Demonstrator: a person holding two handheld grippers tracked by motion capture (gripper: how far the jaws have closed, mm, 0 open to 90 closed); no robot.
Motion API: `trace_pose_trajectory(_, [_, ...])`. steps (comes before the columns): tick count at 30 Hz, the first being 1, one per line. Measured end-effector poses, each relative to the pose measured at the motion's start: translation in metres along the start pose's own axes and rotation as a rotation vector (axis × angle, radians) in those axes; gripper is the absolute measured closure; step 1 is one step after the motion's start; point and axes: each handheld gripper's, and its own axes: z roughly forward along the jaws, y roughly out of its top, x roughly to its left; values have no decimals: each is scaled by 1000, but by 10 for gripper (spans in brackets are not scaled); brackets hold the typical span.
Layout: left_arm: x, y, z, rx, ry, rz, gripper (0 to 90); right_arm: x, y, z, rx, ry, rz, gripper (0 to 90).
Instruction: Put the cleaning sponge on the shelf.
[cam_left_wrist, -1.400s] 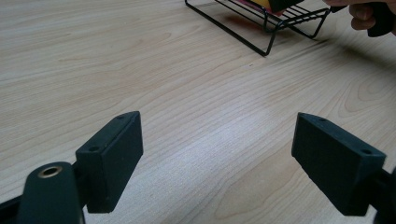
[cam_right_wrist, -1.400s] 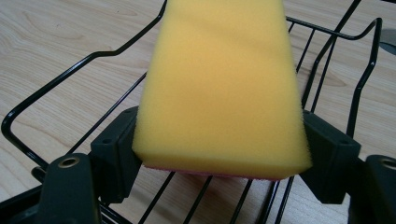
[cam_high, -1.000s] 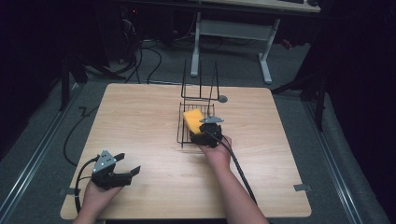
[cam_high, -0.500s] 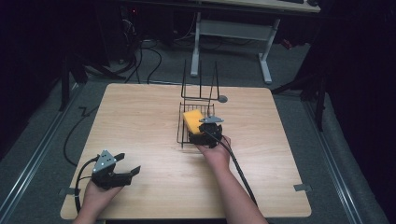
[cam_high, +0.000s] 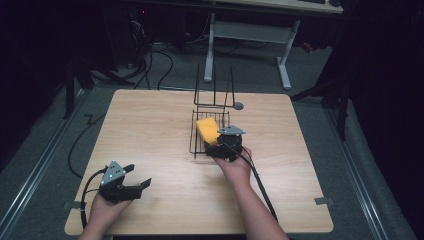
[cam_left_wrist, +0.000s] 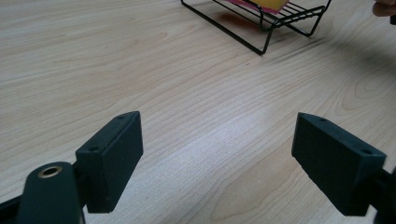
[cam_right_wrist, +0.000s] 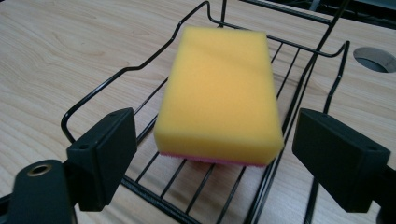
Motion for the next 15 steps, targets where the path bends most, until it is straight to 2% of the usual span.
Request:
trace_pose_trajectory(7, [-1, 0, 2, 2, -4, 8, 172, -6, -15, -19, -21, 7, -1, 138])
trace_pose_trajectory(15, [-2, -1, 3, 13, -2, 11, 172, -18, -42, -46, -23, -27, -18, 143])
